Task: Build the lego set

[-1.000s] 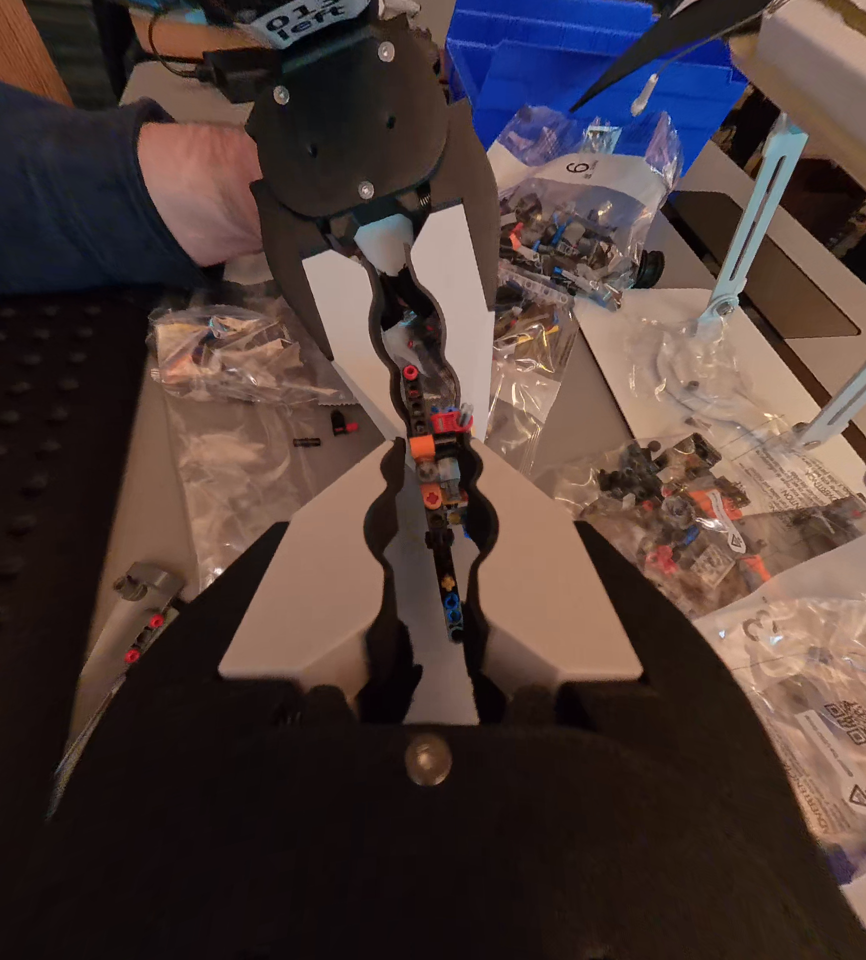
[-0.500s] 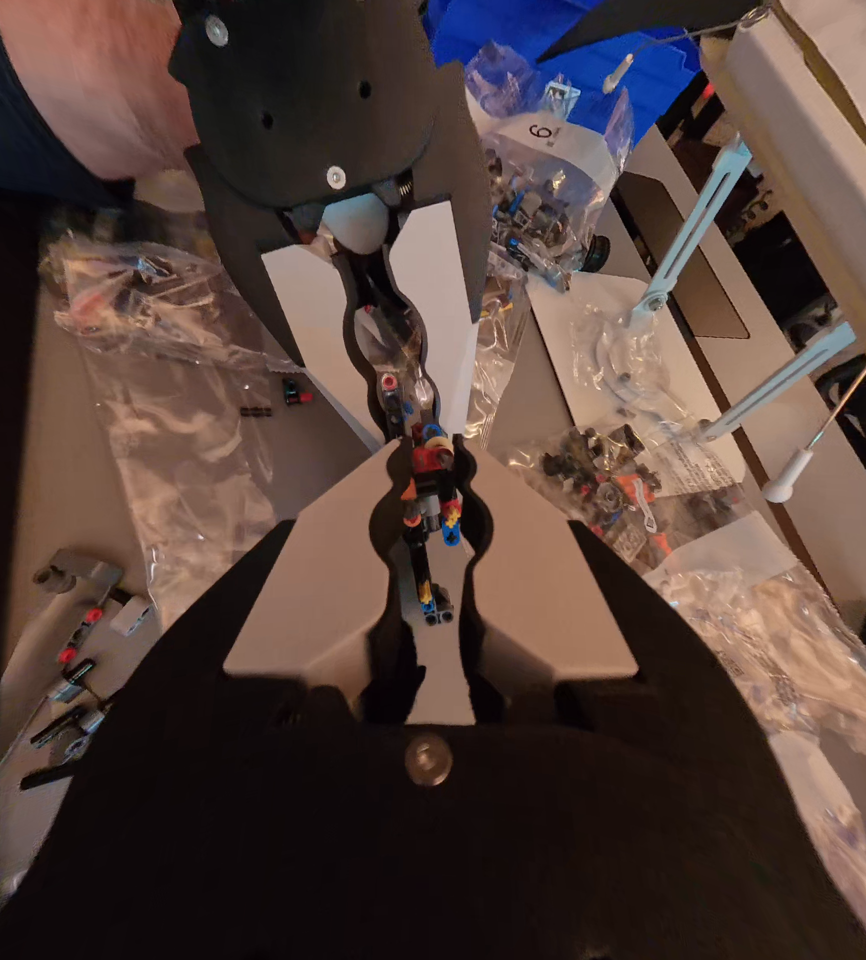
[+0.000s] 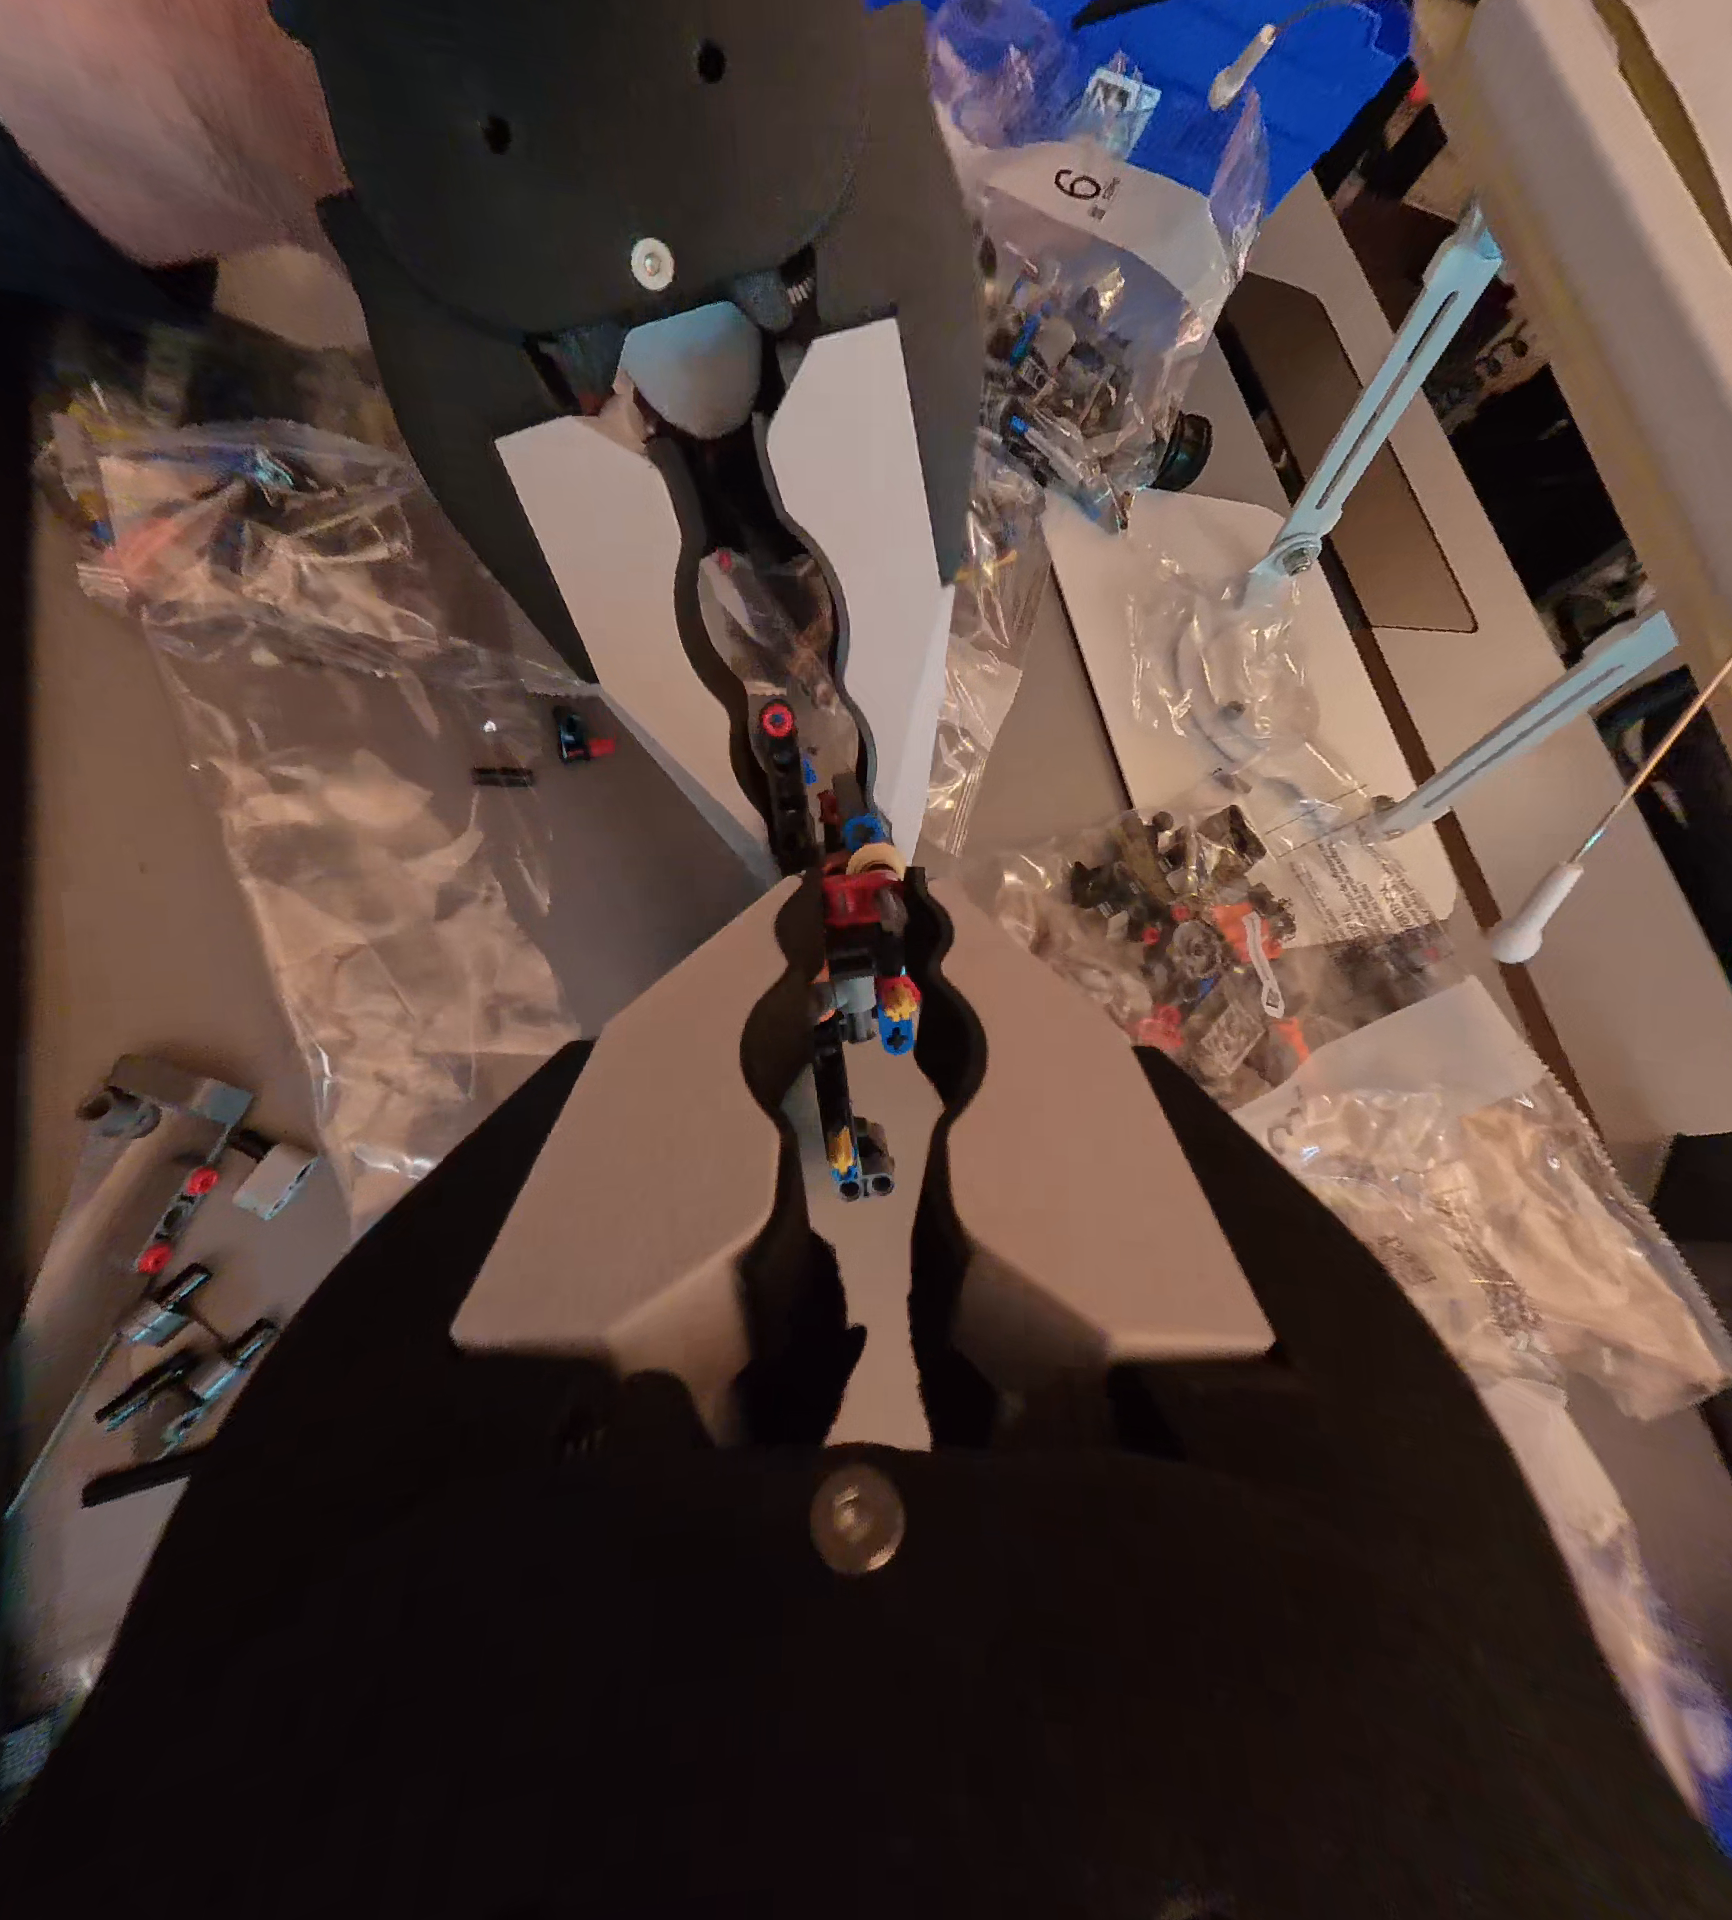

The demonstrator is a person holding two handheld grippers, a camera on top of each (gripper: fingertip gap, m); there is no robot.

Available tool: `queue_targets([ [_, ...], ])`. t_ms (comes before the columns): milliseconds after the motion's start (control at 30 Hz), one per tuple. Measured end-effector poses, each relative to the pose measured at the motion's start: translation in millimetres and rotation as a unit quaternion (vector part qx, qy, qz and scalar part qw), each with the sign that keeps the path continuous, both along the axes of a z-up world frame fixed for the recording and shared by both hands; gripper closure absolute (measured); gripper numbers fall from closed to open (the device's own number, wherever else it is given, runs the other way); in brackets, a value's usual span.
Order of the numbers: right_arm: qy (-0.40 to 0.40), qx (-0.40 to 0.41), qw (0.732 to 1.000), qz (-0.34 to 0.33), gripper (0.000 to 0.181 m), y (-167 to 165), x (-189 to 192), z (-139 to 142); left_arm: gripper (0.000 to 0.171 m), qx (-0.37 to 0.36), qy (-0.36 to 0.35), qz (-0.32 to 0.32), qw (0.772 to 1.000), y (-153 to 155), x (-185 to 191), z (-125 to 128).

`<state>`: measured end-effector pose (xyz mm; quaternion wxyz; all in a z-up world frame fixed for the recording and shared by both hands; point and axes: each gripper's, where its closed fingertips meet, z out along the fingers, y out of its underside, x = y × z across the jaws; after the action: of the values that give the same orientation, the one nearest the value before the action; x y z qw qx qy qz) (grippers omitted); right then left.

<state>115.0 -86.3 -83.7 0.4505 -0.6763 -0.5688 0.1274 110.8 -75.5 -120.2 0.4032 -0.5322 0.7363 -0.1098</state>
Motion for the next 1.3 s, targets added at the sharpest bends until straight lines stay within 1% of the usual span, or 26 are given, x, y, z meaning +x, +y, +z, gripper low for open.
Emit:
queue_targets([
  [100,0.032,-0.02,0.999,0.009,0.17,-3,3,6,0.155,-0.008,-0.018,-0.004,1.0,-2,-2,7],
  [200,0.038,-0.029,0.999,0.015,0.17,-5,3,6,0.155,-0.007,-0.014,-0.006,1.0,-4,-3,8],
  [233,0.041,-0.033,0.998,0.019,0.17,-6,2,5,0.155,-0.012,-0.015,-0.009,1.0,-5,-3,8],
  [300,0.05,-0.042,0.997,0.035,0.169,-8,2,4,0.154,-0.045,-0.02,-0.017,0.999,-11,-3,8],
  [367,0.064,-0.046,0.996,0.04,0.17,-9,2,7,0.15,-0.054,-0.031,-0.022,0.998,-14,-1,11],
  [400,0.065,-0.047,0.996,0.042,0.169,-9,2,6,0.141,-0.052,-0.043,-0.019,0.998,-14,1,15],
  [433,0.059,-0.049,0.996,0.047,0.169,-11,-1,3,0.117,-0.054,-0.056,-0.015,0.997,-14,5,19],
  [467,0.056,-0.048,0.996,0.054,0.169,-13,-5,1,0.118,-0.067,-0.055,-0.023,0.996,-18,7,18],
  [500,0.054,-0.05,0.995,0.061,0.169,-15,-9,0,0.131,-0.076,-0.046,-0.036,0.995,-25,9,14],
  [533,0.048,-0.05,0.996,0.064,0.169,-16,-11,-2,0.141,-0.07,-0.034,-0.039,0.996,-26,10,10],
  [567,0.04,-0.045,0.996,0.061,0.169,-15,-11,-4,0.142,-0.063,-0.03,-0.034,0.997,-24,10,7],
  [633,0.04,-0.044,0.997,0.058,0.17,-15,-10,-3,0.143,-0.076,-0.035,-0.029,0.996,-24,11,7],
  [700,0.027,-0.036,0.997,0.056,0.17,-15,-8,-4,0.144,-0.054,-0.031,-0.027,0.998,-22,11,7],
  [833,0.024,-0.034,0.997,0.059,0.17,-18,-7,-2,0.144,-0.066,-0.041,-0.038,0.996,-25,10,9],
  [1000,0.046,-0.042,0.996,0.068,0.17,-22,-6,6,0.144,-0.076,-0.061,-0.047,0.994,-28,7,18],
  [1100,0.043,-0.044,0.995,0.072,0.17,-24,-5,5,0.144,-0.075,-0.056,-0.049,0.994,-30,7,17],
  [1300,0.06,-0.054,0.993,0.082,0.17,-27,-4,8,0.144,-0.085,-0.069,-0.059,0.992,-33,7,21],
])
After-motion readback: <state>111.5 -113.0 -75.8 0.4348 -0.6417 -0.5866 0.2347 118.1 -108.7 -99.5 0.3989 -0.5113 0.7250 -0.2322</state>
